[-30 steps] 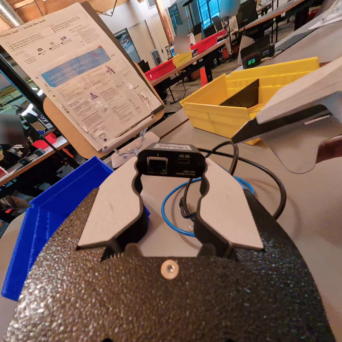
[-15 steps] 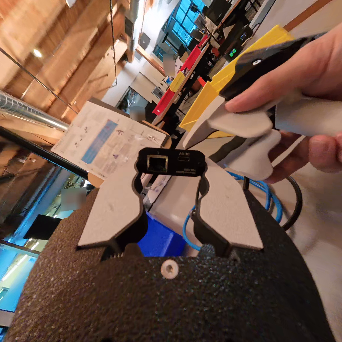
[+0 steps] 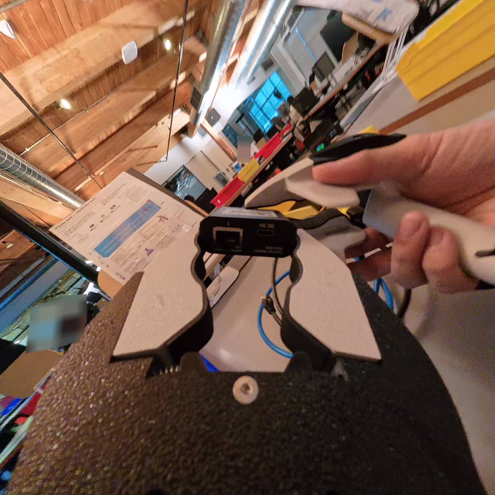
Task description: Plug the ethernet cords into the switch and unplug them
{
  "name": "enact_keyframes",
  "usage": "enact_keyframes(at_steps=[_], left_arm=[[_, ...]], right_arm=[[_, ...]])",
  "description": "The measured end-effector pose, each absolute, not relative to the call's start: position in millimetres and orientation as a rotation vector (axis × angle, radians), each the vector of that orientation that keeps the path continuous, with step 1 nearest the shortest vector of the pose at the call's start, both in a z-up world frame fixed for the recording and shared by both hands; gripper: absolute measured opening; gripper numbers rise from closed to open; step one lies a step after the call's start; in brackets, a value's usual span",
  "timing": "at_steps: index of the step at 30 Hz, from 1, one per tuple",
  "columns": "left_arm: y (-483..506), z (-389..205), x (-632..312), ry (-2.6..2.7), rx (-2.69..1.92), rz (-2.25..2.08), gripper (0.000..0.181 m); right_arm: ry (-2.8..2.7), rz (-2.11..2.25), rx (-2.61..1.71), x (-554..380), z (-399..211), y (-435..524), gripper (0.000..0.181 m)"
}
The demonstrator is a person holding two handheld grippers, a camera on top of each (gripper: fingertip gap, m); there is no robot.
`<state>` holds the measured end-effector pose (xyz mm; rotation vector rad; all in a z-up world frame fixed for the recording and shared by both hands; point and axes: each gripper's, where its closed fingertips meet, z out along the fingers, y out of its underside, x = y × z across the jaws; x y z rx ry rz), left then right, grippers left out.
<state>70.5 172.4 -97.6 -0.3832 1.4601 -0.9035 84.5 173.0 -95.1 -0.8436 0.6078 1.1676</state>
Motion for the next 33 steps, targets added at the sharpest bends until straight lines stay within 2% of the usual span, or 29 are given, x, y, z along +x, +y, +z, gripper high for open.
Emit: enact_keyframes(at_steps=[1,15,18,26,29,33], left_arm=[[170.6,-95.5,68.9,1.448,-0.386,-0.932,0.061],[183.2,-121.2,88.7,1.48,-0.543,-0.847,0.066],[189.7,-122.5,90.2,1.46,-0.578,-0.883,0.064],[200.6,-134.6,94.2,1.516,-0.55,-0.787,0.075],[197.7,-138.7,94.9,1.526,-0.523,-0.76,0.069],[194.0,-140.4,95.2,1.53,-0.525,-0.804,0.069]], right_arm=[[0.539,1.115,-0.899,81.2,-93.6,171.2,0.027],[0.434,0.454,-1.206,84.4,-93.9,167.9,0.023],[0.393,0.424,-1.272,79.6,-98.0,171.3,0.022],[0.263,0.329,-1.494,66.6,-114.7,181.1,0.021],[0.25,0.304,-1.533,65.6,-116.2,180.7,0.025],[0.295,0.375,-1.532,67.1,-117.6,178.9,0.02]])
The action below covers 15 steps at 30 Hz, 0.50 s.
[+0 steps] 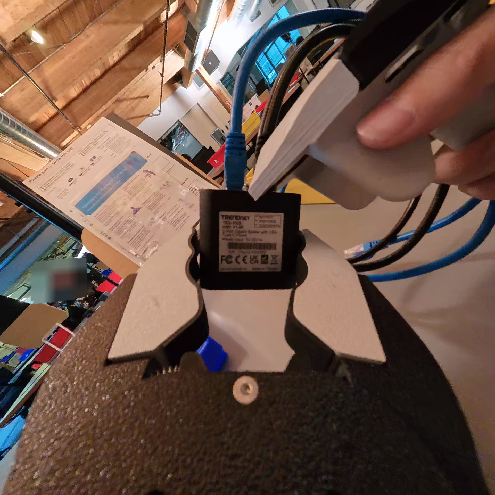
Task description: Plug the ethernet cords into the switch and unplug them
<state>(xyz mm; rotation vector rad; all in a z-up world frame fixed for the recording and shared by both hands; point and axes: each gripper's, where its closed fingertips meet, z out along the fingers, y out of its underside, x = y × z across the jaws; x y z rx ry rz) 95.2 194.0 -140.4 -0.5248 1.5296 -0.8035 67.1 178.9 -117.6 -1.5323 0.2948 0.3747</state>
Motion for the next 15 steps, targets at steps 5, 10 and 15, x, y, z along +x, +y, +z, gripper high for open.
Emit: enact_keyframes(at_steps=[5,10,15], left_arm=[[189.5,-146.2,96.2,1.571,-0.571,-0.845,0.068],[189.9,-157.2,98.8,1.676,-0.611,-0.807,0.067],[183.5,-160.2,96.8,1.686,-0.537,-0.824,0.068]], right_arm=[[0.339,0.451,-1.539,71.2,-120.4,176.3,0.021],[0.346,0.455,-1.591,74.4,-127.5,175.4,0.021],[0.382,0.534,-1.567,78.3,-129.6,173.3,0.025]])
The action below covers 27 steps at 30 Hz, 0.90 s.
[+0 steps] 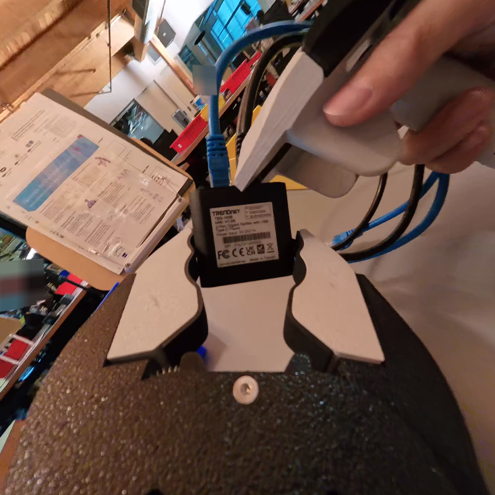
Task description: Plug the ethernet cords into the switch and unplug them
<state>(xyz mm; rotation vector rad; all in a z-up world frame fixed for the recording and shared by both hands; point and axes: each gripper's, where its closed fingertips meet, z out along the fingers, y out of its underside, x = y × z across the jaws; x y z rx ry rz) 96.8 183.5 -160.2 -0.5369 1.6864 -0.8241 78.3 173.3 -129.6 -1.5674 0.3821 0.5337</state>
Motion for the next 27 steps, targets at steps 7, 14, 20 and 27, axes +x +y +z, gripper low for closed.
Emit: enact_keyframes(at_steps=[7,14,20,27], left_arm=[[170.5,-133.5,80.7,1.572,-0.35,-0.919,0.064],[171.7,-133.1,79.7,1.604,-0.4,-0.916,0.061],[177.0,-140.7,91.0,1.595,-0.59,-0.908,0.062],[186.5,-136.0,92.4,1.544,-0.833,-1.258,0.061]], right_arm=[[0.426,0.853,-1.426,75.1,-119.5,167.2,0.022],[0.394,0.825,-1.471,72.8,-117.7,165.8,0.021],[0.442,0.635,-1.438,85.3,-121.3,172.1,0.029],[0.54,0.639,-1.35,99.3,-122.3,170.2,0.03]])
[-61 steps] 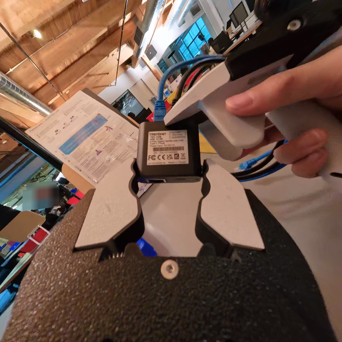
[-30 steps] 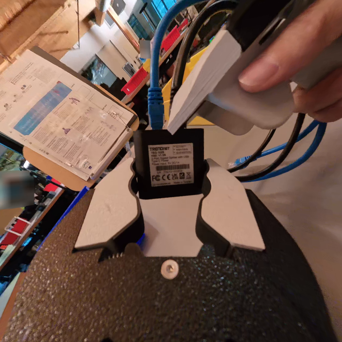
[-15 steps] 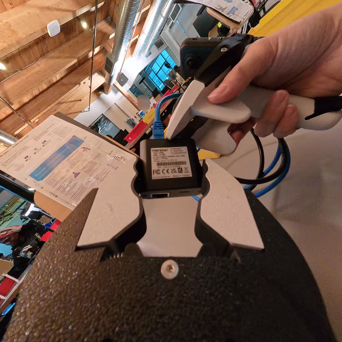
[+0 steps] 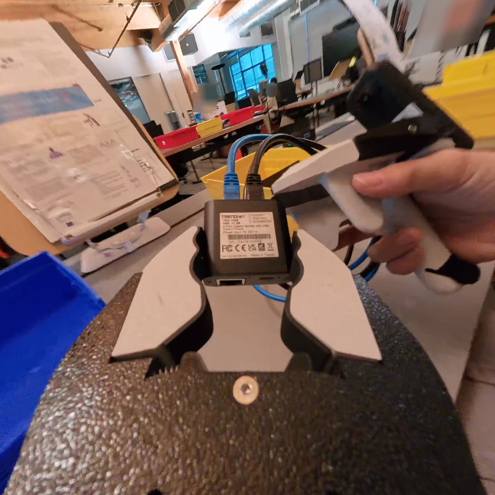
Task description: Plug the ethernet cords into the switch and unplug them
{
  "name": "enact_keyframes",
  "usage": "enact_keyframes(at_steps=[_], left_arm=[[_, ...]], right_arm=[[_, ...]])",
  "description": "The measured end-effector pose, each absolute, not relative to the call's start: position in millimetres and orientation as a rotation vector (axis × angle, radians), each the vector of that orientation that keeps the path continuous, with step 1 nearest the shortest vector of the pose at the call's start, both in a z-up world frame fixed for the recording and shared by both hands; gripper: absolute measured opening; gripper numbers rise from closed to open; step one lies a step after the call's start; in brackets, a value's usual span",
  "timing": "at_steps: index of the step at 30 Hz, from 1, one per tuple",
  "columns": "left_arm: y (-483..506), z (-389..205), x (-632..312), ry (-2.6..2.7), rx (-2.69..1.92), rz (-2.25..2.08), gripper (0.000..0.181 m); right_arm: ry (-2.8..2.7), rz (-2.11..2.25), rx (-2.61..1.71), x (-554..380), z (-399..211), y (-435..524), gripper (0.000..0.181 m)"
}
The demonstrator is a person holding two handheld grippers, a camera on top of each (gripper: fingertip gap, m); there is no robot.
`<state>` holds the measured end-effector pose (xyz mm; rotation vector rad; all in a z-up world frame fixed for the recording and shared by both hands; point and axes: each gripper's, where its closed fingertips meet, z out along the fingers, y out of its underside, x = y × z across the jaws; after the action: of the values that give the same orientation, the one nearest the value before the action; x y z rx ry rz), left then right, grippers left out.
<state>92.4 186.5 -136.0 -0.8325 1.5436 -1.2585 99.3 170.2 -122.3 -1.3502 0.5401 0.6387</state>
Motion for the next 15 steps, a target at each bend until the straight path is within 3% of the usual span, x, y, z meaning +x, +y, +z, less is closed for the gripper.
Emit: enact_keyframes(at_steps=[5,15], left_arm=[[181.6,-142.1,93.8,1.56,-0.861,-1.329,0.062],[180.9,-147.6,96.3,1.61,-0.843,-1.181,0.061]], right_arm=[[0.578,0.728,-1.291,97.2,-123.5,173.5,0.019],[0.591,0.738,-1.288,100.8,-132.0,174.6,0.013]])
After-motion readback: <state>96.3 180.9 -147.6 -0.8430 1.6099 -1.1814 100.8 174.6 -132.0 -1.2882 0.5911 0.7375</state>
